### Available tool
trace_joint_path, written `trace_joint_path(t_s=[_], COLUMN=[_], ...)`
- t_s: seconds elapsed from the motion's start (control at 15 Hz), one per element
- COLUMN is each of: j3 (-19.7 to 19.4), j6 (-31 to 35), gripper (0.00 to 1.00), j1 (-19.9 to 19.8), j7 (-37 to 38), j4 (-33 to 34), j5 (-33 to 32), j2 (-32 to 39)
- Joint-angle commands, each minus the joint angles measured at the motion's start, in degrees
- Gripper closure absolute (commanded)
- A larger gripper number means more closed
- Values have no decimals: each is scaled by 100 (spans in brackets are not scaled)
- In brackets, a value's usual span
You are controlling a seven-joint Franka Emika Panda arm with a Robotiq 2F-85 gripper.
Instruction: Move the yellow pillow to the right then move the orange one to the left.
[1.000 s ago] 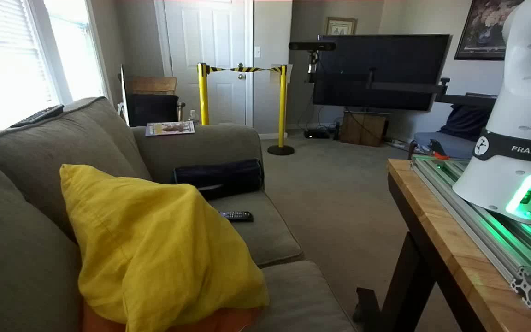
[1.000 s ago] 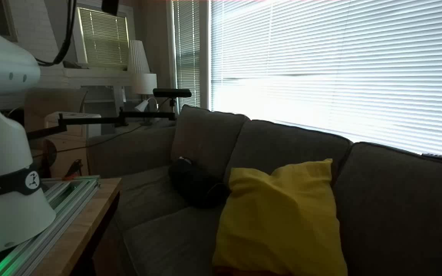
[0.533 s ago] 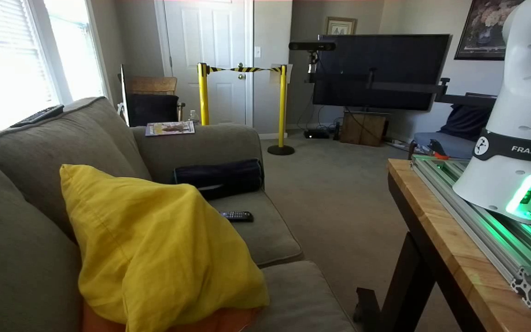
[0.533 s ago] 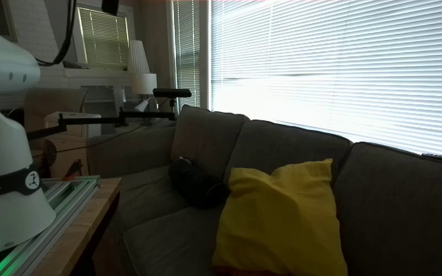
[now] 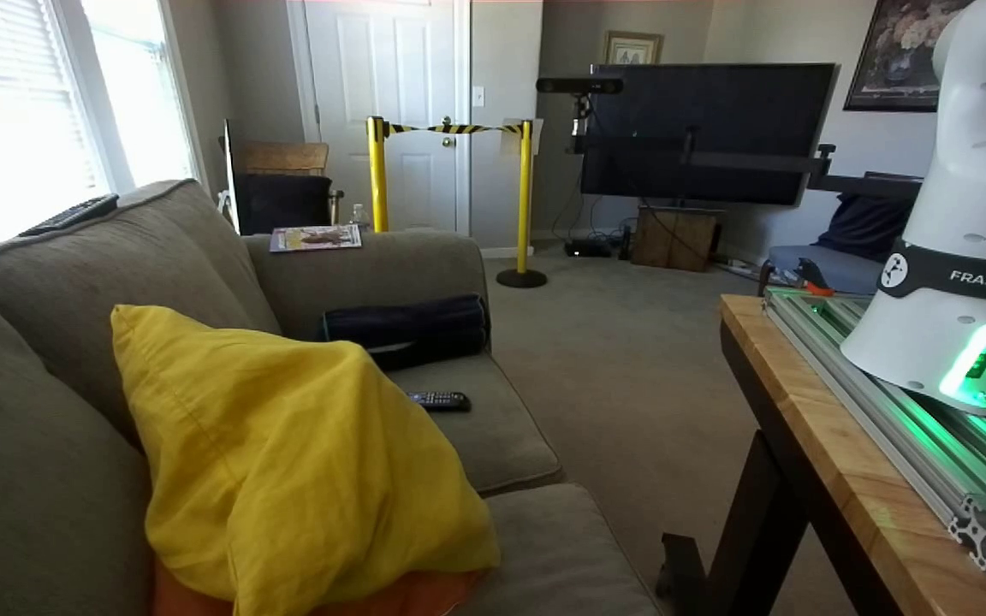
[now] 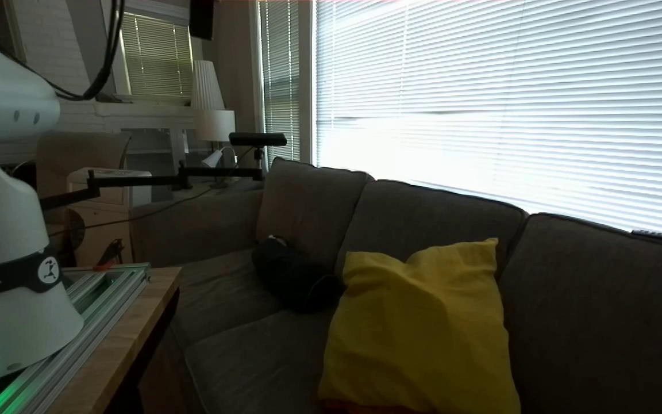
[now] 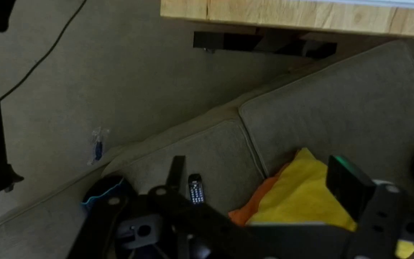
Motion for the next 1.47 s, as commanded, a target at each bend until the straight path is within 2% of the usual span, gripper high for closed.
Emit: trace_joint_path(t_s=[0.0,0.33,0.47,0.6,0.67,0.87,1.27,1.4], j3=[-242,-160,-110,-1,31,134,128,9], j6=[1255,2654,2940,2956,2858,2887,2901,3542], gripper=[0,0,0,0,0,0,0,0], j1=[69,209,311,432,255,337,336,403], j7=[-173,-462,-567,-688,-479,-500,-523,-798], j4=[-131,-170,-165,-170,-182,-183,-181,-156], j5=[23,213,354,460,296,335,335,526], j2=[507,1206,1431,1724,1473,1721,1735,2042])
